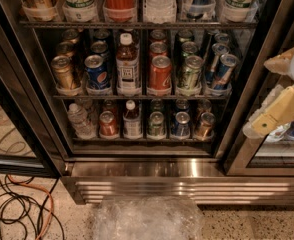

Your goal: Pick coke can from middle shelf of fridge

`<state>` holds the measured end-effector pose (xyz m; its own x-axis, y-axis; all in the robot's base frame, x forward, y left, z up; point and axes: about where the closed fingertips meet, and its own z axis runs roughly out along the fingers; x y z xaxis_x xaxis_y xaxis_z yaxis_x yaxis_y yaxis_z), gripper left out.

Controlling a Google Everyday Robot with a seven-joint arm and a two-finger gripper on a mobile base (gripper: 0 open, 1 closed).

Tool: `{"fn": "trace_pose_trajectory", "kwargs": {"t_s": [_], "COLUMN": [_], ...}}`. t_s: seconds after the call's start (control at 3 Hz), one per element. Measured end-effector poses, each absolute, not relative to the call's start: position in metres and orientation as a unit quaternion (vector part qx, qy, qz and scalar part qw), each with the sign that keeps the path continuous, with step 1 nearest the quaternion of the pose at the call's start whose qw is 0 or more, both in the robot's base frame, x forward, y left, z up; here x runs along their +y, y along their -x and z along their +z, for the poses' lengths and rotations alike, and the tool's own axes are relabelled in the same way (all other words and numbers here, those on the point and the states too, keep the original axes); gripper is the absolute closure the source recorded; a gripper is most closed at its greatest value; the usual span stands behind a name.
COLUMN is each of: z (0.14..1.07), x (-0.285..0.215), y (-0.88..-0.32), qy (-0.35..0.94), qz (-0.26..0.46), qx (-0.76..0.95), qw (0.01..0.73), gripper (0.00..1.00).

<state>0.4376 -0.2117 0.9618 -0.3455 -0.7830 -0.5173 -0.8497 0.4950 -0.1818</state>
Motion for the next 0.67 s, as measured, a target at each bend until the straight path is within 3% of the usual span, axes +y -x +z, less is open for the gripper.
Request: {"fn": "trace_pose_trajectory", "kwargs": {"t_s": [0.67], "z": [0.943], "x": [-0.138], "y": [-0.408], "qy": [0.422], "qz": [0.097], "qx": [0.83], "qw": [0.352], "gripper": [0.0]}}
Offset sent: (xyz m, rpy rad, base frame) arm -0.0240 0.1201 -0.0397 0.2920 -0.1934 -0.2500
